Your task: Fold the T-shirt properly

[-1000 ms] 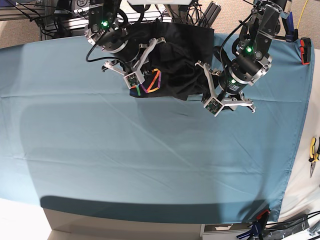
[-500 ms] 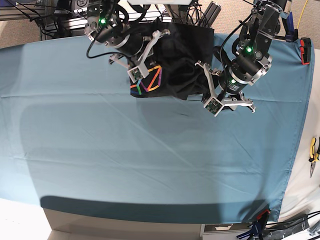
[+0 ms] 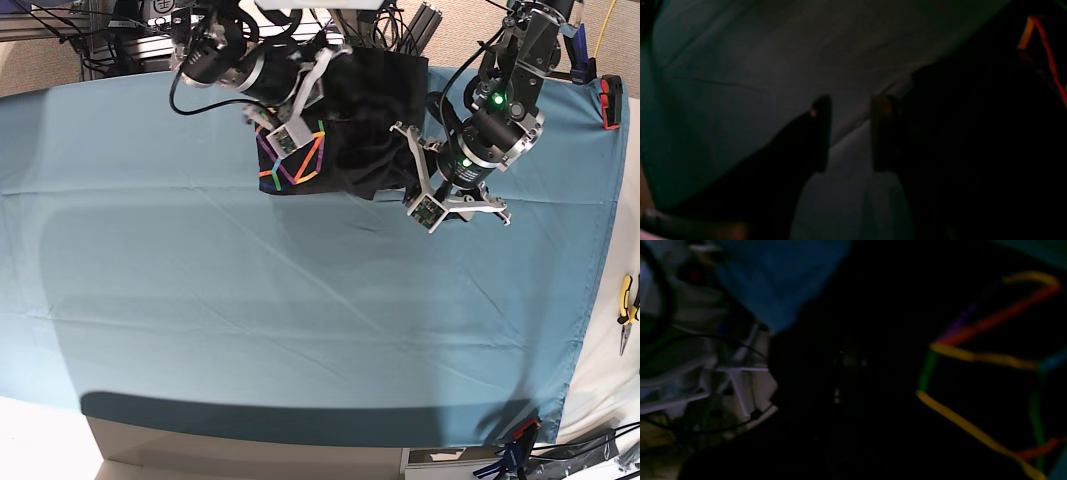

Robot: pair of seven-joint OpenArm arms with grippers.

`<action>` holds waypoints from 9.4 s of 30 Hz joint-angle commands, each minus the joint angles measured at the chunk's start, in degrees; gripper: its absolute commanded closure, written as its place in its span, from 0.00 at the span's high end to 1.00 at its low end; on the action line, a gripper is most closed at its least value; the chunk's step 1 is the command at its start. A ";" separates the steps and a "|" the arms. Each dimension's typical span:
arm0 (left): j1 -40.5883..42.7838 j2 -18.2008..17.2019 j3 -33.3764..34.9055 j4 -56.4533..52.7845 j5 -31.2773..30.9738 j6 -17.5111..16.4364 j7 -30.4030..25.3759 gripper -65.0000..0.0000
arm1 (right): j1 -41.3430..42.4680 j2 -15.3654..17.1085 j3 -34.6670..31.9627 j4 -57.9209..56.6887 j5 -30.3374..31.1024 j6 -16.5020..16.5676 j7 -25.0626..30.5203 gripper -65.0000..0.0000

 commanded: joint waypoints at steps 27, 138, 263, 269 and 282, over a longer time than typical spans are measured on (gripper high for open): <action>-0.48 -0.28 -0.17 1.07 -0.17 0.22 -1.57 0.33 | 3.58 -0.81 0.57 0.87 -22.10 -9.16 15.30 0.00; -0.46 -1.42 -0.22 -1.31 7.74 4.61 0.04 0.33 | 19.08 -1.27 18.21 -23.76 3.54 -2.91 7.15 0.00; 6.67 -2.99 -10.71 -5.03 -22.60 -5.14 1.33 0.00 | 12.50 0.63 18.21 -14.73 -2.69 -1.86 7.06 0.00; -1.29 -2.14 -6.78 -11.50 -22.58 -5.16 1.29 0.00 | 9.46 0.63 18.21 -14.73 -0.26 -1.86 6.84 0.00; -16.76 1.79 3.19 -25.88 -21.55 -5.77 0.20 0.00 | 6.38 -1.25 16.35 -14.73 6.69 -1.79 4.50 0.00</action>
